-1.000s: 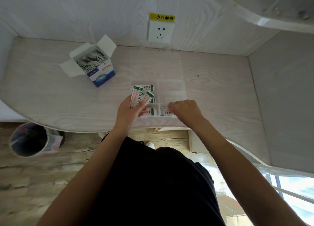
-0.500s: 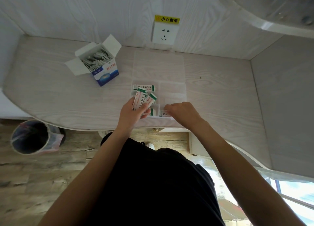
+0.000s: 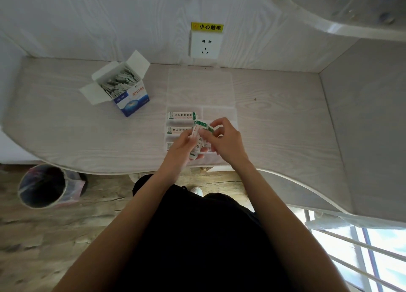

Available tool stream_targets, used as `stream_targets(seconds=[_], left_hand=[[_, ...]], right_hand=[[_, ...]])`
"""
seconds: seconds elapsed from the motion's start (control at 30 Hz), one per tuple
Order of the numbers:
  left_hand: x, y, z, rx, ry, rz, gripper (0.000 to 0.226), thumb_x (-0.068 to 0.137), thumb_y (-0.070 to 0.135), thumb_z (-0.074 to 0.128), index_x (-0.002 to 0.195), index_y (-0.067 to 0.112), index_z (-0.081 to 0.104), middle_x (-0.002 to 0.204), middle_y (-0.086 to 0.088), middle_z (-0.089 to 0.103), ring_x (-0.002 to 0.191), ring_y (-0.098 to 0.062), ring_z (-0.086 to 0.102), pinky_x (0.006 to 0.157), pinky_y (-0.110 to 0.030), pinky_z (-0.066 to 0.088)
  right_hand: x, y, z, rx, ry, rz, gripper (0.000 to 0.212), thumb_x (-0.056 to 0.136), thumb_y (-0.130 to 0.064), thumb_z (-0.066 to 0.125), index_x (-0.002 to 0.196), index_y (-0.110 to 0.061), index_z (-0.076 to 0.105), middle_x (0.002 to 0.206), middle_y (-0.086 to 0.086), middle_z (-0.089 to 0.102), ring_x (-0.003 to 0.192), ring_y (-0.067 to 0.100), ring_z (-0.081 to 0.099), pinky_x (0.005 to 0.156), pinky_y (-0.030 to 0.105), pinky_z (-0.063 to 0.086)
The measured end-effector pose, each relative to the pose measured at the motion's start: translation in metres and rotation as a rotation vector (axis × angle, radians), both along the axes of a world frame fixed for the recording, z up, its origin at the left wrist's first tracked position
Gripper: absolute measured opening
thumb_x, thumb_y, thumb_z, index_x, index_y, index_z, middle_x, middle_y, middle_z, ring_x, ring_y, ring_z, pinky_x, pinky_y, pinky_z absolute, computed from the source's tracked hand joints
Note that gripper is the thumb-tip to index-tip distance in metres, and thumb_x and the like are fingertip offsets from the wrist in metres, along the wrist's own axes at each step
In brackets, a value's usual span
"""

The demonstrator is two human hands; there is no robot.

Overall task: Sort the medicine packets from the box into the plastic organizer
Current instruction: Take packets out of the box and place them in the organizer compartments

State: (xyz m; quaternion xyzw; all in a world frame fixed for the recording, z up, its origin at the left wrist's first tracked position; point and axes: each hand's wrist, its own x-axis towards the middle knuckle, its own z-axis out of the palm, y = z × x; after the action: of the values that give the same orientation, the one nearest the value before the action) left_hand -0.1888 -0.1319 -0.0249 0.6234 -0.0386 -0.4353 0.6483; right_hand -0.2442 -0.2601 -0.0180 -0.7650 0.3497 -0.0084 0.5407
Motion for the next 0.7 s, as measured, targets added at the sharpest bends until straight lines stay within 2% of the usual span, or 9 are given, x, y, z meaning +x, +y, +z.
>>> stream_targets(seconds=[0.1, 0.17, 0.2, 0.27, 0.33, 0.4, 0.5, 0.7], left_hand=[[0.003, -0.002, -0.001, 0.044, -0.071, 0.006, 0.027, 0.085, 0.015, 0.065, 0.109, 0.023, 0.057, 0.103, 0.0, 0.069, 0.096, -0.02, 0.067, 0.08, -0.034, 0.055], [0.004, -0.003, 0.0, 0.077, -0.138, 0.007, 0.033, 0.081, 0.013, 0.07, 0.11, 0.02, 0.058, 0.102, -0.001, 0.069, 0.095, -0.018, 0.066, 0.071, -0.024, 0.054], [0.004, -0.004, 0.0, 0.086, -0.175, -0.003, 0.033, 0.08, 0.014, 0.07, 0.11, 0.019, 0.059, 0.101, -0.001, 0.069, 0.094, -0.017, 0.066, 0.067, -0.02, 0.053], [0.005, -0.005, -0.001, 0.095, -0.187, -0.045, 0.026, 0.083, 0.016, 0.067, 0.108, 0.021, 0.061, 0.101, 0.0, 0.069, 0.094, -0.016, 0.066, 0.07, -0.02, 0.052], [0.004, -0.005, 0.0, 0.086, -0.067, -0.04, 0.016, 0.091, 0.022, 0.057, 0.105, 0.025, 0.061, 0.1, 0.001, 0.068, 0.095, -0.016, 0.065, 0.077, -0.027, 0.053], [0.005, -0.006, -0.001, 0.07, 0.036, 0.012, 0.019, 0.093, 0.018, 0.053, 0.11, 0.021, 0.061, 0.098, 0.001, 0.069, 0.091, -0.013, 0.065, 0.072, -0.025, 0.053], [0.007, -0.008, 0.0, 0.085, -0.048, 0.031, 0.028, 0.087, 0.004, 0.059, 0.114, 0.012, 0.058, 0.096, 0.001, 0.069, 0.082, -0.007, 0.068, 0.063, -0.016, 0.052], [0.009, -0.01, -0.001, 0.131, -0.208, 0.047, 0.032, 0.08, 0.003, 0.068, 0.11, 0.012, 0.061, 0.098, 0.001, 0.069, 0.085, -0.009, 0.068, 0.068, -0.019, 0.055]], right_hand=[[-0.003, -0.003, -0.002, 0.134, -0.084, -0.063, 0.028, 0.081, -0.026, 0.072, 0.099, -0.015, 0.053, 0.088, 0.01, 0.066, 0.052, 0.009, 0.056, 0.047, 0.019, 0.044], [-0.004, -0.003, -0.002, 0.158, -0.108, -0.068, 0.026, 0.081, -0.023, 0.073, 0.096, -0.016, 0.054, 0.09, 0.011, 0.066, 0.05, 0.007, 0.055, 0.046, 0.018, 0.044], [-0.004, -0.002, -0.003, 0.151, -0.115, -0.06, 0.024, 0.08, -0.022, 0.073, 0.094, -0.017, 0.055, 0.089, 0.011, 0.066, 0.05, 0.007, 0.055, 0.046, 0.018, 0.044], [-0.006, -0.002, -0.004, 0.145, -0.142, -0.073, 0.021, 0.08, -0.018, 0.074, 0.091, -0.015, 0.056, 0.088, 0.013, 0.065, 0.048, 0.004, 0.053, 0.044, 0.015, 0.042], [-0.007, -0.003, -0.004, 0.169, -0.169, -0.114, 0.021, 0.08, -0.013, 0.074, 0.092, -0.011, 0.057, 0.089, 0.015, 0.065, 0.048, -0.001, 0.054, 0.043, 0.012, 0.041], [-0.009, -0.006, -0.004, 0.2, -0.183, -0.138, 0.022, 0.08, -0.011, 0.073, 0.096, -0.009, 0.057, 0.091, 0.014, 0.066, 0.051, -0.002, 0.057, 0.044, 0.012, 0.042], [-0.012, -0.006, -0.006, 0.242, -0.195, -0.142, 0.025, 0.081, -0.011, 0.072, 0.101, -0.009, 0.057, 0.086, 0.009, 0.069, 0.052, 0.004, 0.057, 0.047, 0.016, 0.045], [-0.015, -0.009, -0.008, 0.325, -0.21, -0.114, 0.024, 0.08, -0.006, 0.071, 0.102, -0.002, 0.063, 0.084, 0.005, 0.069, 0.058, 0.004, 0.061, 0.054, 0.016, 0.048]])
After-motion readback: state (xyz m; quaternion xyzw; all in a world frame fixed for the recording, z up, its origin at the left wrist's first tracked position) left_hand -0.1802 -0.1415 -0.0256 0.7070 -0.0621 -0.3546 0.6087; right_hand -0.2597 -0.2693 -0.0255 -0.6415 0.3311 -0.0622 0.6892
